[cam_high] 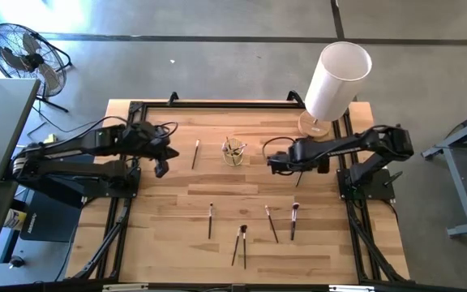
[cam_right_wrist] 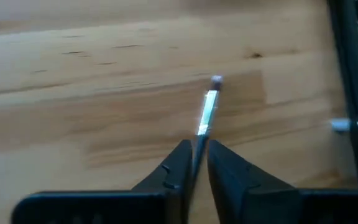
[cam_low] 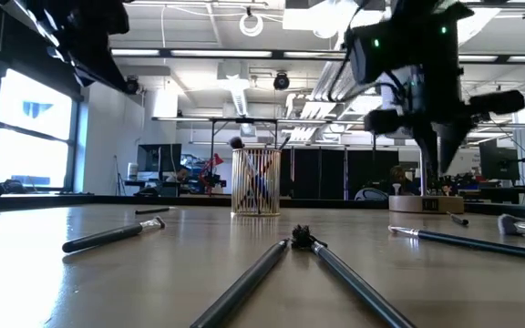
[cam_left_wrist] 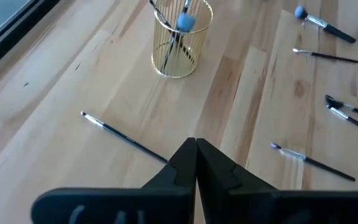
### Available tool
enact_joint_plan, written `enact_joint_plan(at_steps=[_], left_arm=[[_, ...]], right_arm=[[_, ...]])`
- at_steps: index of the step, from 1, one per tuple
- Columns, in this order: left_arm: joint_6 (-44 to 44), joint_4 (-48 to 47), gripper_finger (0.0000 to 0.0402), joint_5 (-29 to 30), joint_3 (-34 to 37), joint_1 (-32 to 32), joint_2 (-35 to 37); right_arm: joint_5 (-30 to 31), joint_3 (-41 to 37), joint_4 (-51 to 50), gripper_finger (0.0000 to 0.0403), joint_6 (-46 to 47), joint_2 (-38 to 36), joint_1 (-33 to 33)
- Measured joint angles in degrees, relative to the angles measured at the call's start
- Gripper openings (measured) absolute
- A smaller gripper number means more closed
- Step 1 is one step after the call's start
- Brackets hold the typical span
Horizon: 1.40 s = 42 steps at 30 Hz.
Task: Put items in baskets/containers
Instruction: Put the black eyeshadow brush into the gold container
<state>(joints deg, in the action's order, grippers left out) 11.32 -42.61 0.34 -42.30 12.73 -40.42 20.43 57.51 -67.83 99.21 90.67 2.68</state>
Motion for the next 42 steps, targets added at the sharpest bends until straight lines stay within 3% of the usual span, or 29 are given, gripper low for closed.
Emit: enact_joint_plan(at_steps=[11,20,35,42], left_arm=[[1.00,0.11,0.0001,0.20,0.19,0.00,0.85],[1.00,0.11,0.0001,2.18,0.19,0.00,0.83],[1.00,0.11,0.0001,3.28,0.19,0.00,0.81],[1.02,0.11,0.0001,3.30,0.19,0.00,0.81]], right_arm=[[-4.46,-10.95,9.45,0.0119,0.98,-0.09,5.33],[-5.77,-17.00,20.61,0.0123,-1.73,-0.45,7.52],[-5.83,-18.18,22.62,0.0123,-2.17,-0.39,8.15],[-2.73,-18.36,22.51,0.0123,-1.91,-0.24,7.71]])
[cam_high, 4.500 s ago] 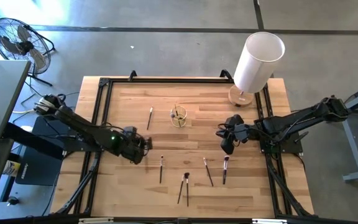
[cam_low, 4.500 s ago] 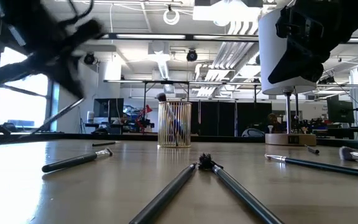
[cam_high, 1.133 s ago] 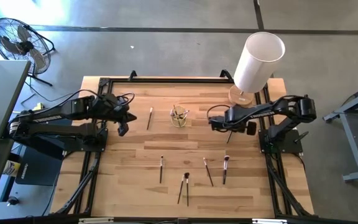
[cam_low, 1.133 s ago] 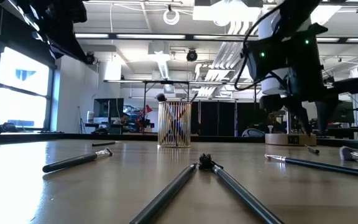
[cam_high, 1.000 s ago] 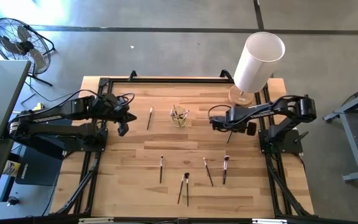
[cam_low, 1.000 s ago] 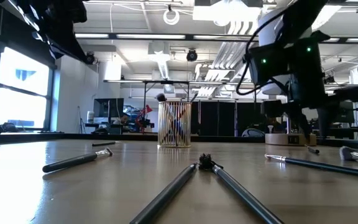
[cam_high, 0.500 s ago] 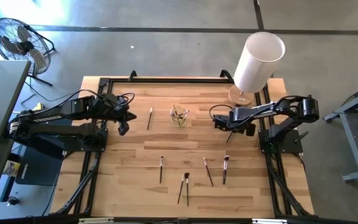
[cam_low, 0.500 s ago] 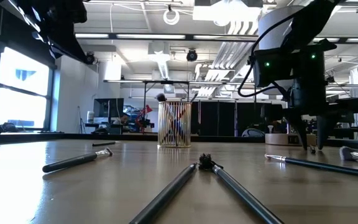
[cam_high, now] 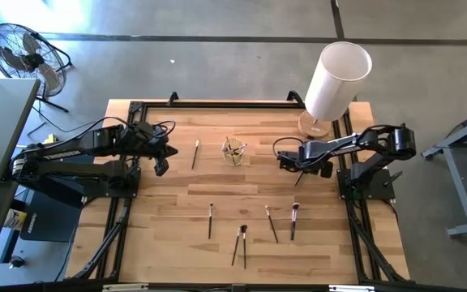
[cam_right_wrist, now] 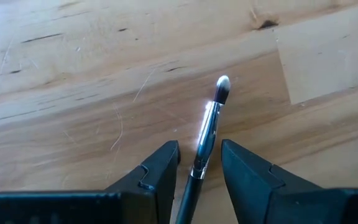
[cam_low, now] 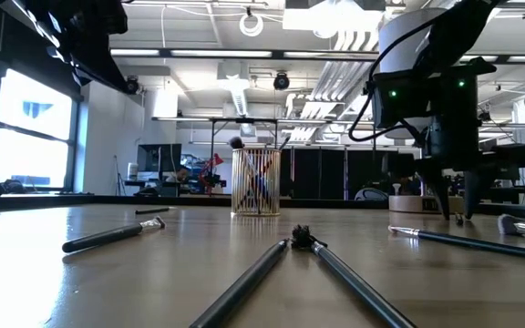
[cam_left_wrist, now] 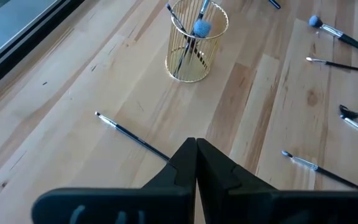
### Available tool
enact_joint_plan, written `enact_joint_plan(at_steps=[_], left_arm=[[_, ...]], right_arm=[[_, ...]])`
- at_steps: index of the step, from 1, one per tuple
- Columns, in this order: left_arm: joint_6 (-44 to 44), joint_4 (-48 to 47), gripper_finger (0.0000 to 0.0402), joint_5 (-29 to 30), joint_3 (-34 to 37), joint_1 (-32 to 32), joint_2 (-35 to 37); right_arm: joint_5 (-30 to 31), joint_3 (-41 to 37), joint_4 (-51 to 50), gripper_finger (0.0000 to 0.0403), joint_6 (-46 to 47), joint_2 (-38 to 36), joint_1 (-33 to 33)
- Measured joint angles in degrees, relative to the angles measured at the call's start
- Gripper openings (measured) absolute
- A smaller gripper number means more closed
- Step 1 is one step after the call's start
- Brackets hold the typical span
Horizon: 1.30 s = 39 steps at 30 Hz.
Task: Put items in baskets/containers
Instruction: Put the black eyeshadow brush into the gold container
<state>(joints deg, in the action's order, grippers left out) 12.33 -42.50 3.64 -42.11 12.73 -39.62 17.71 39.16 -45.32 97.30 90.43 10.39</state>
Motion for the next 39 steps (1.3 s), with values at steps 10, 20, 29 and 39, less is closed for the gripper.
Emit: enact_joint_plan(at_steps=[10,20,29,39], left_arm=[[0.00,0.00,0.0001,0.06,0.00,0.00,-0.02],[0.00,-0.02,0.0001,0.06,0.00,0.00,0.00],[0.69,-0.04,0.0001,0.02,-0.02,0.00,-0.02],[1.49,-0.04,0.0001,0.02,-0.02,0.00,-0.02]], right_arm=[[7.43,-0.14,0.52,0.0123,3.11,0.22,0.09],[9.67,-0.26,0.77,0.0119,1.83,0.37,0.81],[7.10,-3.14,5.86,0.0058,4.19,-0.07,0.96],[6.74,-1.44,6.60,0.0006,-0.43,-0.06,-0.22]])
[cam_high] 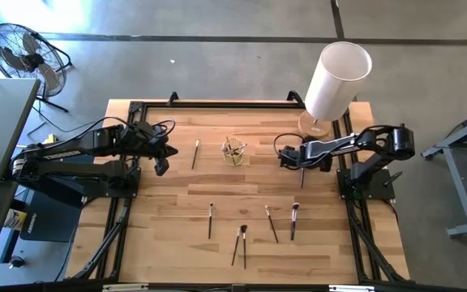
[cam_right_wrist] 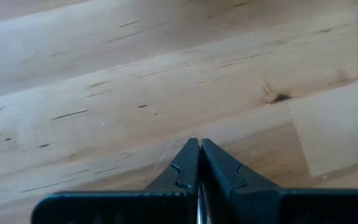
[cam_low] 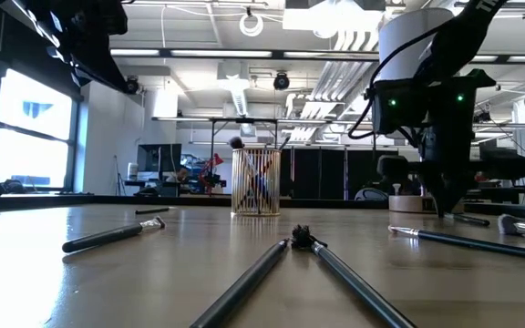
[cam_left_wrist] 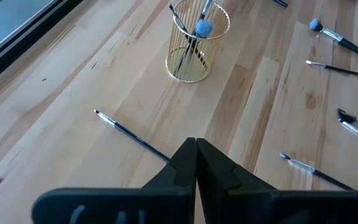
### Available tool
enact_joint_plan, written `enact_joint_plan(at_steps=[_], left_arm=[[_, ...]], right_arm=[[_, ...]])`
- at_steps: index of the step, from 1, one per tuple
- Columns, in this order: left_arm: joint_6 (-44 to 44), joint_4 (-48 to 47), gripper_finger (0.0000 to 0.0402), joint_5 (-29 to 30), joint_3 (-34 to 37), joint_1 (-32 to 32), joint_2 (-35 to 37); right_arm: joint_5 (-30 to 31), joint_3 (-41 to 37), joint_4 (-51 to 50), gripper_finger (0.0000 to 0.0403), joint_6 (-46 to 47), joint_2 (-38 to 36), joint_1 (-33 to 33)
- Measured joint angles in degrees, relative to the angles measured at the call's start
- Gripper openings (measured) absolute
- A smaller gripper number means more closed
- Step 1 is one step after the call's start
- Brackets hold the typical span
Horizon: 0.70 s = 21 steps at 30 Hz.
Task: Put items in baskets/containers
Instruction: Put the black eyeshadow brush into the gold container
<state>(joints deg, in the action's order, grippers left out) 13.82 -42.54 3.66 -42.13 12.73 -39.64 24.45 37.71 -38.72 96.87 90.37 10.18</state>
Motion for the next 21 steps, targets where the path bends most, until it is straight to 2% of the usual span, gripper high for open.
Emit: enact_joint_plan(at_steps=[5,13,17,21], left_arm=[[0.00,0.00,0.0001,0.01,0.00,0.00,0.00],[0.00,0.02,0.0001,0.19,0.00,0.00,0.00],[0.00,0.02,0.0001,0.20,0.00,0.00,0.00],[0.00,0.10,0.0001,0.44,0.00,0.00,0.00]], right_arm=[[-2.19,1.97,-0.18,0.0002,-3.34,-2.34,-1.48],[11.30,3.31,7.83,0.0001,-17.49,-10.56,-6.72],[20.24,3.38,21.89,0.0001,-31.57,-13.97,-9.62],[26.98,3.43,43.82,0.0001,-54.63,-15.08,-11.67]])
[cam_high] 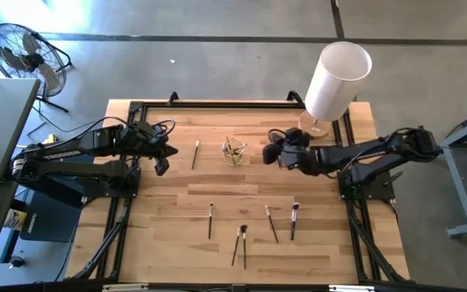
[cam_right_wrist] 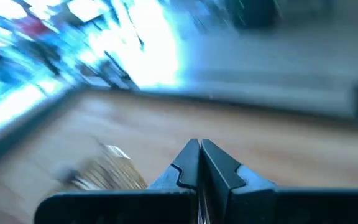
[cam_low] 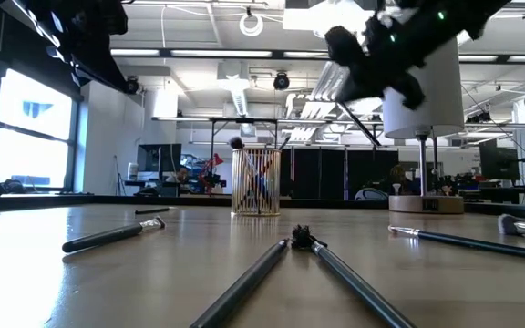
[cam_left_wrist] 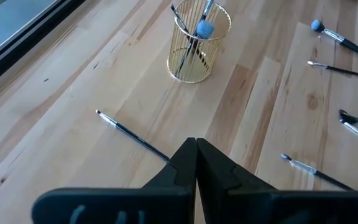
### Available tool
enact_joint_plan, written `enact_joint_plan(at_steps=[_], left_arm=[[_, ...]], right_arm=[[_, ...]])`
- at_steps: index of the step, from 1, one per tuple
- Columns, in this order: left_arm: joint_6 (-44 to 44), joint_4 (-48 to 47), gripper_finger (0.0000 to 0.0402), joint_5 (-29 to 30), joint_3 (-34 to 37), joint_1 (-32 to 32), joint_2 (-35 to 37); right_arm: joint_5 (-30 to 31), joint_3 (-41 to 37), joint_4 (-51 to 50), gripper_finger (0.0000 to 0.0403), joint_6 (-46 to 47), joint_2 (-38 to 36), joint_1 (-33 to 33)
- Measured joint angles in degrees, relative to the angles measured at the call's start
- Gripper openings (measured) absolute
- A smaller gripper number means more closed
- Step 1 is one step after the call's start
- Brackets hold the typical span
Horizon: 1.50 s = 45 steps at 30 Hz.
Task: Put items in baskets/containers
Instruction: Put the black eyeshadow brush into the gold container
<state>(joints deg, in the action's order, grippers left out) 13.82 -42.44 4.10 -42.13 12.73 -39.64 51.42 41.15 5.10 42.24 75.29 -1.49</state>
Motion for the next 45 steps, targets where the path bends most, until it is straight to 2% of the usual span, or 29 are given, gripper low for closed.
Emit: enact_joint_plan(at_steps=[2,5,7,9,14,20,24,29,34,41,45], left_arm=[[0.00,0.56,0.0001,0.11,0.00,0.00,0.00],[0.00,1.12,0.0001,0.11,-0.02,0.00,0.00],[0.00,1.40,0.0001,0.09,-0.02,0.00,0.00],[-0.02,1.86,0.0001,0.10,-0.02,0.00,0.00],[-1.78,2.19,0.0001,0.18,-0.02,0.00,0.00],[-1.95,2.15,0.0001,0.70,-0.02,0.02,0.00],[-1.95,2.09,0.0001,0.72,-0.02,0.02,0.00],[-1.96,2.10,0.0001,0.70,-0.02,0.02,0.00],[-1.95,2.09,0.0001,0.98,-0.02,0.02,0.00],[-1.97,2.63,0.0001,2.36,-0.02,0.02,0.00],[-1.61,4.43,0.0006,5.13,-0.02,0.02,0.00]], right_arm=[[-0.63,0.07,10.81,0.0001,-12.25,0.09,-0.08],[-9.49,0.13,22.03,0.0000,-23.64,0.92,2.15],[-14.91,0.13,27.84,0.0000,-24.67,1.92,4.28],[-17.85,0.13,33.80,0.0000,-26.17,3.41,6.18],[-22.66,0.13,48.34,0.0000,-34.69,9.16,9.58],[-28.02,2.03,62.50,0.0000,-38.13,18.75,11.89],[-30.39,6.03,63.64,0.0000,-40.35,24.37,13.22],[-35.61,10.16,63.14,0.0000,-38.06,30.38,15.09],[-37.88,10.75,62.31,0.0000,-36.68,31.69,14.23],[-36.98,10.36,54.61,0.0000,-36.75,31.65,12.07],[-30.19,10.30,49.08,0.0012,-32.28,31.78,11.41]])
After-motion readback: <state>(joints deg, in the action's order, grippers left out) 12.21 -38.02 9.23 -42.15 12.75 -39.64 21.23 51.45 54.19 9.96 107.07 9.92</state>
